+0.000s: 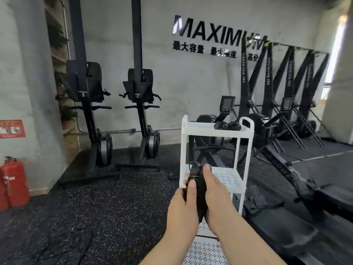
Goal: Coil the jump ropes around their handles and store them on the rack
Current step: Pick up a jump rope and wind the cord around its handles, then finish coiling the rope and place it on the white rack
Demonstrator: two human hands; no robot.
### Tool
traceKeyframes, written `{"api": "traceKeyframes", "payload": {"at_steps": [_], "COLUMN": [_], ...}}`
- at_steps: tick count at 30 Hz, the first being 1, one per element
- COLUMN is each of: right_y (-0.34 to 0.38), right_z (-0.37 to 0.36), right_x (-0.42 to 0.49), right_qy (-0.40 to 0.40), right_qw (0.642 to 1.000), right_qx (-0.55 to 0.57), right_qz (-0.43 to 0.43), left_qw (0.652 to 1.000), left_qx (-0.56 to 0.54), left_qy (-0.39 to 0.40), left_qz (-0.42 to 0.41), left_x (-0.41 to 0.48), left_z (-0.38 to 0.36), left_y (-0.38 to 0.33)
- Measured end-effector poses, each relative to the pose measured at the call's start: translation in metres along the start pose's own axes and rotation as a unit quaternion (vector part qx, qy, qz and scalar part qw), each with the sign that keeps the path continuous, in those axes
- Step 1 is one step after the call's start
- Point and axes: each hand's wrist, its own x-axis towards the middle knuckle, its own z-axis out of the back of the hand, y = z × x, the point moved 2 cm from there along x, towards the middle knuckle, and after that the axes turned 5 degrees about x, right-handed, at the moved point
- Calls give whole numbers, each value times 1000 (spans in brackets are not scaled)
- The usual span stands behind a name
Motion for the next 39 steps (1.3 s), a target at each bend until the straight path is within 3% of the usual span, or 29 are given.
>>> {"api": "traceKeyframes", "payload": {"at_steps": [3, 6, 9, 14, 18, 21, 23, 25, 27, 30, 33, 39], "right_y": [18, 25, 36, 70, 103, 129, 144, 156, 164, 166, 161, 163], "right_z": [2, 11, 16, 13, 6, -3, -8, -12, -15, -19, -21, -18], "right_x": [1, 12, 27, 72, 122, 161, 190, 220, 246, 276, 301, 331], "right_qy": [-5, 32, 91, 20, -13, -13, -10, 1, 11, 19, 12, -45], "right_qw": [969, 866, 794, 711, 698, 692, 675, 654, 639, 636, 651, 675], "right_qx": [-183, -386, -507, -610, -642, -636, -654, -684, -708, -722, -719, -716], "right_qz": [164, 317, 324, 350, 315, 342, 341, 323, 301, 271, 243, 170], "left_qw": [996, 985, 985, 991, 992, 970, 917, 819, 729, 654, 636, 673], "left_qx": [-69, -111, -89, -25, 30, 163, 309, 473, 582, 655, 676, 641], "left_qy": [24, 65, 99, 126, 122, 115, 76, 32, 25, 27, 27, 34], "left_qz": [59, 113, 111, 27, -17, -138, -240, -324, -360, -379, -370, -369], "left_x": [27, 56, 85, 126, 164, 192, 209, 223, 238, 255, 268, 280], "left_z": [-11, -14, -14, -29, -42, -48, -48, -48, -48, -45, -48, -54], "left_y": [-24, -56, -82, -112, -126, -126, -120, -112, -107, -104, -99, -87]}}
